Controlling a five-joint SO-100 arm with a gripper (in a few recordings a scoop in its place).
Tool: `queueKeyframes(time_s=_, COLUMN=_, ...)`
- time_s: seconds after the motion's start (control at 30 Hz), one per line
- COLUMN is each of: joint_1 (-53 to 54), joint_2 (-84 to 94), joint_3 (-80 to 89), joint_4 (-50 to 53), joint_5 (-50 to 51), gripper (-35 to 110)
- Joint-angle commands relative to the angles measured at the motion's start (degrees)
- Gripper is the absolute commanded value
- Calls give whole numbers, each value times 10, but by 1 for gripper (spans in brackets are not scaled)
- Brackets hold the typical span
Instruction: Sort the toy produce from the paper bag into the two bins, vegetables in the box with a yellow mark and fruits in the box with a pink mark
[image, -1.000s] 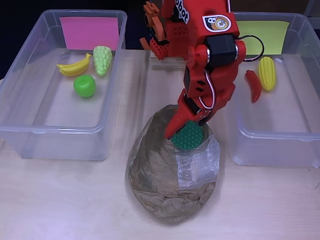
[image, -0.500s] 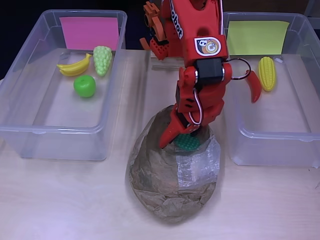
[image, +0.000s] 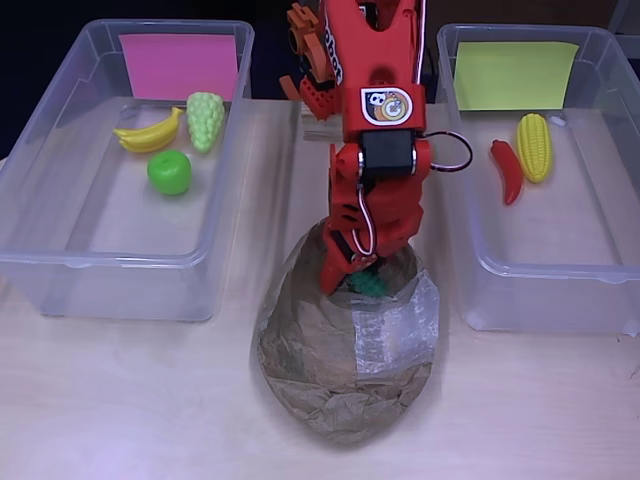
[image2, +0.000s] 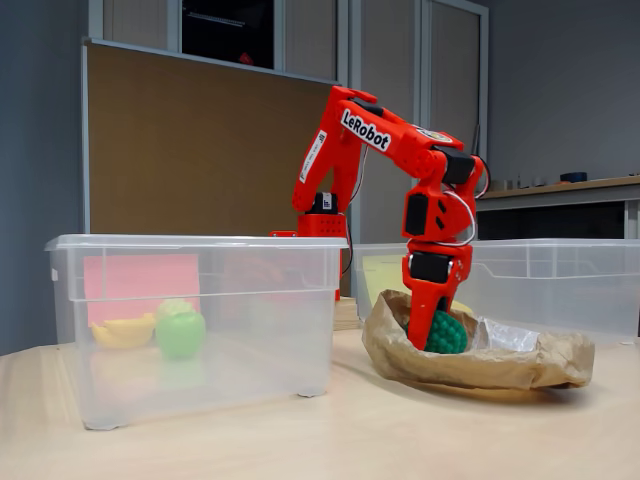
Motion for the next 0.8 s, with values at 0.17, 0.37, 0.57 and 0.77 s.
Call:
queueKeyframes(time_s=0.17, joint_1=-4, joint_2=71, joint_3=-9, joint_4=71, joint_5=-9, gripper=8)
queueKeyframes(time_s=0.37, joint_1=13, joint_2=157, joint_3=-92, joint_4=211, joint_5=-13, gripper=8)
queueKeyframes(time_s=0.57, joint_1=-25, joint_2=207, joint_3=-306, joint_4=374, joint_5=-20, gripper=8)
queueKeyframes(time_s=0.77, joint_1=-144, joint_2=337, joint_3=-239, joint_4=368, joint_5=81, gripper=8)
